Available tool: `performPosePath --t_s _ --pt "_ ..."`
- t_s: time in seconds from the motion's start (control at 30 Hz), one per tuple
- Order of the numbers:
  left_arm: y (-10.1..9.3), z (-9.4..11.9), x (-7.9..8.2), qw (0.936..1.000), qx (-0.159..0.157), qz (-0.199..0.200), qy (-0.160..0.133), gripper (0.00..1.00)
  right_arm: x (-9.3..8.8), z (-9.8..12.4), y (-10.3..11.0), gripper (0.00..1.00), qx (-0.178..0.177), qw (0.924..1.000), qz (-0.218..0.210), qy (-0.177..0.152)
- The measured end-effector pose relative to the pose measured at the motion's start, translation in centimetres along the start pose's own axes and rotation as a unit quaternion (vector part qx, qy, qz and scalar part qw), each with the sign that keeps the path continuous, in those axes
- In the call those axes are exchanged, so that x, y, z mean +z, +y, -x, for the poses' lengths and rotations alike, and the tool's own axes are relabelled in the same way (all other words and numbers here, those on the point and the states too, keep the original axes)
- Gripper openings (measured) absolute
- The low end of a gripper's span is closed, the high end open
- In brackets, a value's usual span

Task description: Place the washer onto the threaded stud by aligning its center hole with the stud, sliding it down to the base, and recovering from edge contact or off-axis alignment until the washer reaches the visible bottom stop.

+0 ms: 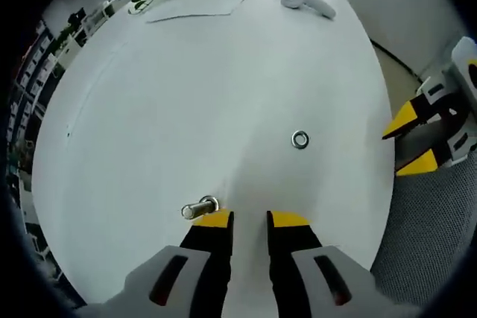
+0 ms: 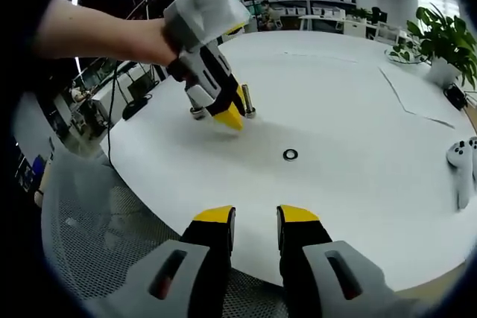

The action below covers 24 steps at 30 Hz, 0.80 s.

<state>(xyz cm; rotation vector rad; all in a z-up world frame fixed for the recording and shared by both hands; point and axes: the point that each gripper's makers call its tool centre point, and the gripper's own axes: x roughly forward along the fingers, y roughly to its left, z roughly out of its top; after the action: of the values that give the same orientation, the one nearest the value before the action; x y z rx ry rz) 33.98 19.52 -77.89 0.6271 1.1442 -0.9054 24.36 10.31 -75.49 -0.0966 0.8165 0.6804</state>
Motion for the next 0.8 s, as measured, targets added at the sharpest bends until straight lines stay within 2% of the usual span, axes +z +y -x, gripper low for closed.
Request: performPosePath --t_s 0.13,0.4,0.7,0.8 --pt "-1.5 -0.1 1.0 0.9998 -0.012 -0.010 -0.009 0.17 0.0 0.0 0.0 0.26 0.000 1.0000 0.002 0.001" --pt "-2.9 -0.8 2.8 0.9989 -0.023 -0.029 -0.027 0.17 0.0 0.0 0.0 0.26 0.000 1.0000 0.001 0.000" --pt "-3.5 -2.1 4.4 0.9978 -0.026 -0.045 -0.040 0.17 0.0 0.0 -0.1 0.26 0.000 1.0000 -0.001 -0.002" --pt "-3.5 -2.9 4.8 0.9982 -0.030 -0.028 -0.043 0.17 0.0 0.0 -0.1 0.26 -0.001 1.0000 -0.002 -0.002"
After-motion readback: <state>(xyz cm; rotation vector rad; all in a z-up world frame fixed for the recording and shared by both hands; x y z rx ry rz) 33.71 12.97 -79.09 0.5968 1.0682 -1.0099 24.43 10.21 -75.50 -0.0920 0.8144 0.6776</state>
